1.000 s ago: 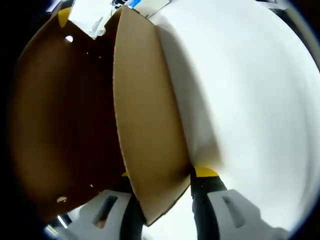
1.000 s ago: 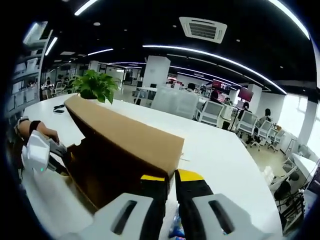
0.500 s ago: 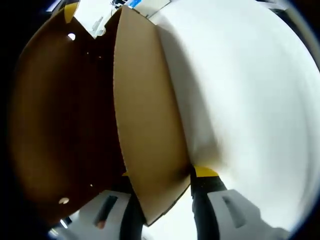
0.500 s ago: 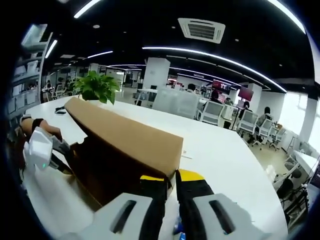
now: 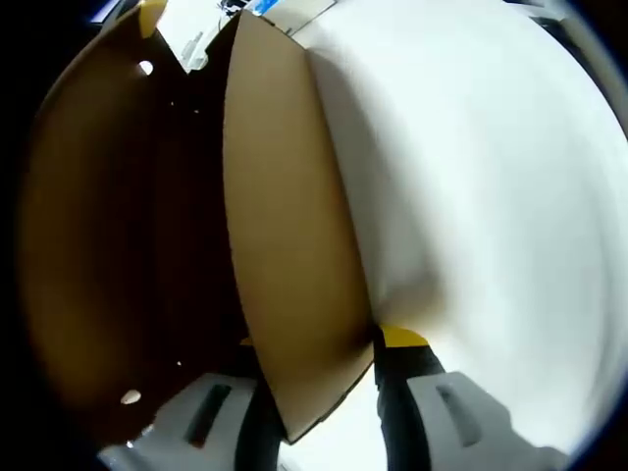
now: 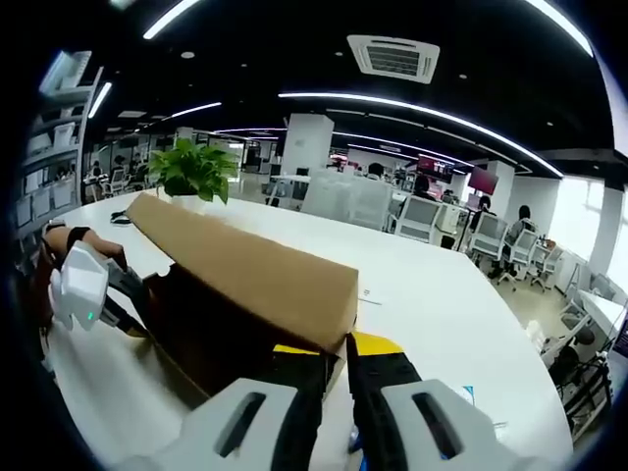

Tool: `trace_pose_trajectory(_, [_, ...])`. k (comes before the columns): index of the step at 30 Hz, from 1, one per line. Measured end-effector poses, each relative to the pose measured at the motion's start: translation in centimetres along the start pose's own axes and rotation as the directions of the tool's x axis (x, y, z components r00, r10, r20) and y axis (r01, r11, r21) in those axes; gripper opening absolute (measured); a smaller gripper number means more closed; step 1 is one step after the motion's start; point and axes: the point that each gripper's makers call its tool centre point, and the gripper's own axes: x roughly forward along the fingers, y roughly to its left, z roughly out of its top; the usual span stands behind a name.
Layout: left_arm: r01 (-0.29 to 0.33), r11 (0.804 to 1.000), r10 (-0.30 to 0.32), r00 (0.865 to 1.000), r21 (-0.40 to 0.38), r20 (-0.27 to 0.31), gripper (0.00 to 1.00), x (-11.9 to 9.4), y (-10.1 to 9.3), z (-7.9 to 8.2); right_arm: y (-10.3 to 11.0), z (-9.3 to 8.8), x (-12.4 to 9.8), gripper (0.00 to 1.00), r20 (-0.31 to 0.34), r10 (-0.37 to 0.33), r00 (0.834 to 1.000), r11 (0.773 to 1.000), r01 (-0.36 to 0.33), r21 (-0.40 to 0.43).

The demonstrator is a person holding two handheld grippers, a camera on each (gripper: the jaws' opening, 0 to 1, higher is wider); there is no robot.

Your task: Operate the shoe box by opening the lid, removing the specified soft item, and placing it in the target area until the item is outside and the box remains undamaged.

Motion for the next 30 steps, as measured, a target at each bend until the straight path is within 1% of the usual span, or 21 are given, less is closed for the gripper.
trace_pose_trajectory(4, [-0.001, 1.000, 0.001, 1.000, 0.000, -0.001, 0.33, 0.0, 0.0, 0.0, 0.4, -0.2, 0.3, 0.13, -0.002, 0.008, 1.000, 1.000, -0.008, -0.001])
trace_pose_trajectory(5, [-0.001, 1.000, 0.001, 1.000, 0.000, -0.001, 0.33, 0.0, 0.0, 0.0, 0.6, -0.2, 0.3, 0.12, -0.002, 0.014, 1.000, 1.000, -0.014, 0.009])
trace_pose_trajectory(6, [0.000, 1.000, 0.000, 1.000, 0.001, 0.001, 0.33, 0.0, 0.0, 0.0, 0.6, -0.5, 0.3, 0.11, -0.017, 0.008, 1.000, 1.000, -0.007, 0.014])
trace_pose_trajectory(8, [0.000, 1.000, 0.000, 1.000, 0.002, 0.001, 0.33, 0.0, 0.0, 0.0, 0.3, -0.4, 0.4, 0.07, -0.014, -0.011, 1.000, 1.000, 0.011, -0.019])
trace_pose_trajectory(10, [0.000, 1.000, 0.000, 1.000, 0.001, 0.000, 0.33, 0.0, 0.0, 0.0, 0.5, -0.4, 0.4, 0.08, -0.011, -0.005, 1.000, 1.000, 0.005, -0.001])
trace_pose_trajectory(18, [-0.001, 1.000, 0.001, 1.000, 0.001, 0.000, 0.33, 0.0, 0.0, 0.0, 0.5, -0.4, 0.4, 0.07, -0.012, -0.010, 1.000, 1.000, 0.010, -0.001])
trace_pose_trajectory(24, [-0.001, 1.000, 0.001, 1.000, 0.018, 0.010, 0.35, -0.1, 0.0, 0.0, 0.2, -0.4, 0.4, 0.07, -0.013, -0.020, 1.000, 1.000, 0.020, 0.009])
trace_pose_trajectory(26, [-0.006, 0.998, 0.005, 1.000, 0.057, 0.022, 0.37, -0.2, 0.0, 0.5, -0.1, -0.4, 0.4, 0.07, -0.013, -0.024, 1.000, 1.000, 0.025, 0.015])
trace_pose_trajectory(27, [-0.010, 0.998, 0.009, 1.000, 0.055, 0.020, 0.39, -0.4, -0.1, 0.7, -0.2, -0.4, 0.3, 0.07, -0.014, -0.029, 0.999, 1.000, 0.029, 0.013])
trace_pose_trajectory(29, [-0.016, 0.996, 0.013, 0.999, 0.082, 0.040, 0.42, -1.0, -0.1, 1.4, -0.4, -0.4, 0.2, 0.06, -0.013, -0.041, 0.999, 0.999, 0.041, 0.002])
trace_pose_trajectory(30, [-0.032, 0.995, 0.027, 0.998, 0.092, 0.051, 0.40, -1.4, 0.1, 1.7, -0.6, -0.5, 0.2, 0.06, -0.010, -0.044, 0.999, 0.999, 0.044, 0.006])
